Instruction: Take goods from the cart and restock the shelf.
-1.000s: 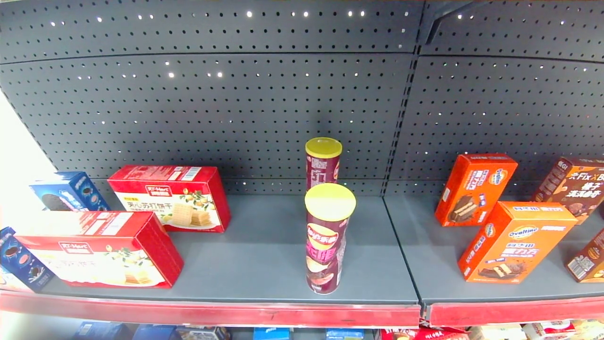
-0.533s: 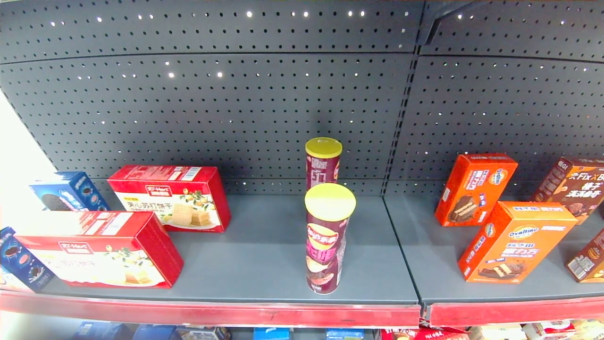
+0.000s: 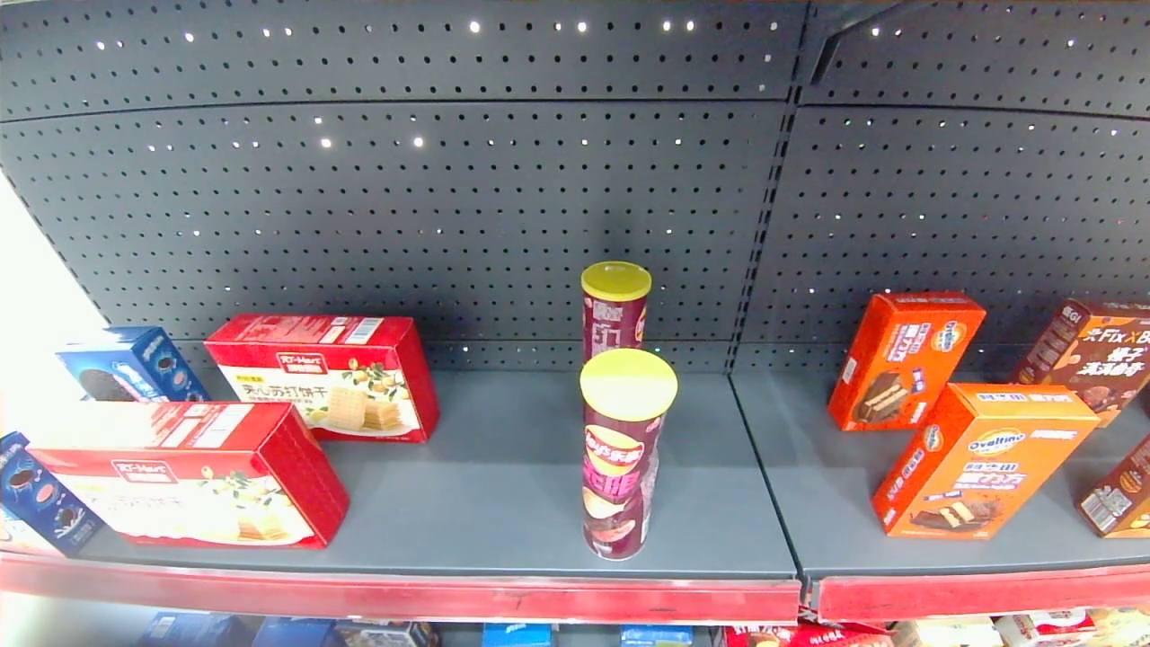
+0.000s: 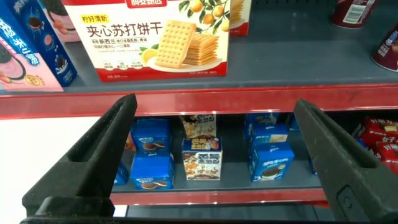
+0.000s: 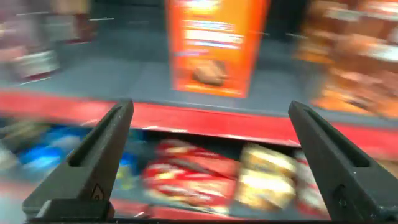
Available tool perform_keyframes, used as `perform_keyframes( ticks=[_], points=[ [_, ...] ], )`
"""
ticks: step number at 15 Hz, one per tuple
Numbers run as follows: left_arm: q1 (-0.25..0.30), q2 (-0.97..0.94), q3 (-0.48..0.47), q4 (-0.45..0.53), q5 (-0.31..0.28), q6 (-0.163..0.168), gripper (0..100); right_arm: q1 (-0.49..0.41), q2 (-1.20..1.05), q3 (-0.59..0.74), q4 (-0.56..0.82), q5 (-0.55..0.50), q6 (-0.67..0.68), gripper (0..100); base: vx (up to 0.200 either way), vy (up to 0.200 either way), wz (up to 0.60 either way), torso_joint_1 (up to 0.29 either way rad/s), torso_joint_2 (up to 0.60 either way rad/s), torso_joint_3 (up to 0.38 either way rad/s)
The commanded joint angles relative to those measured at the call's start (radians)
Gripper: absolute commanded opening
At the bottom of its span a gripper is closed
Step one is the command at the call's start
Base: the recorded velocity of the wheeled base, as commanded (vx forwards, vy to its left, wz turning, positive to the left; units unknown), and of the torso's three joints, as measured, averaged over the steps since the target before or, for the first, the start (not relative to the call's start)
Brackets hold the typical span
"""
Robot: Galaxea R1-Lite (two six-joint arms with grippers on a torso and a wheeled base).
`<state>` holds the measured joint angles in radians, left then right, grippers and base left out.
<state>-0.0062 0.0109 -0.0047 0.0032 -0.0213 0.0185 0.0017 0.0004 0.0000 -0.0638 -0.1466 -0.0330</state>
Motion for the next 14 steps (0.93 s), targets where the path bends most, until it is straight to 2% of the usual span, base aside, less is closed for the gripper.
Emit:
perform_keyframes(
  ticks=[1, 2, 3, 14],
  points=[
    [0.000, 0.001, 0.000, 0.000, 0.000, 0.001, 100, 0.000, 0.000, 0.000, 0.001, -0.047, 0.021, 100, 0.000, 0.000, 0.00, 0.000, 0.00, 0.000],
    [0.000, 0.001, 0.000, 0.000, 0.000, 0.000, 100, 0.000, 0.000, 0.000, -0.002, 0.048, 0.024, 100, 0.000, 0.000, 0.00, 0.000, 0.00, 0.000],
    [0.000, 0.001, 0.000, 0.001, 0.000, 0.000, 100, 0.001, 0.000, 0.000, 0.058, 0.165, 0.024, 100, 0.000, 0.000, 0.00, 0.000, 0.00, 0.000],
    [0.000, 0.001, 0.000, 0.000, 0.000, 0.000, 100, 0.000, 0.000, 0.000, 0.059, 0.168, 0.025, 100, 0.000, 0.000, 0.00, 0.000, 0.00, 0.000]
  ],
)
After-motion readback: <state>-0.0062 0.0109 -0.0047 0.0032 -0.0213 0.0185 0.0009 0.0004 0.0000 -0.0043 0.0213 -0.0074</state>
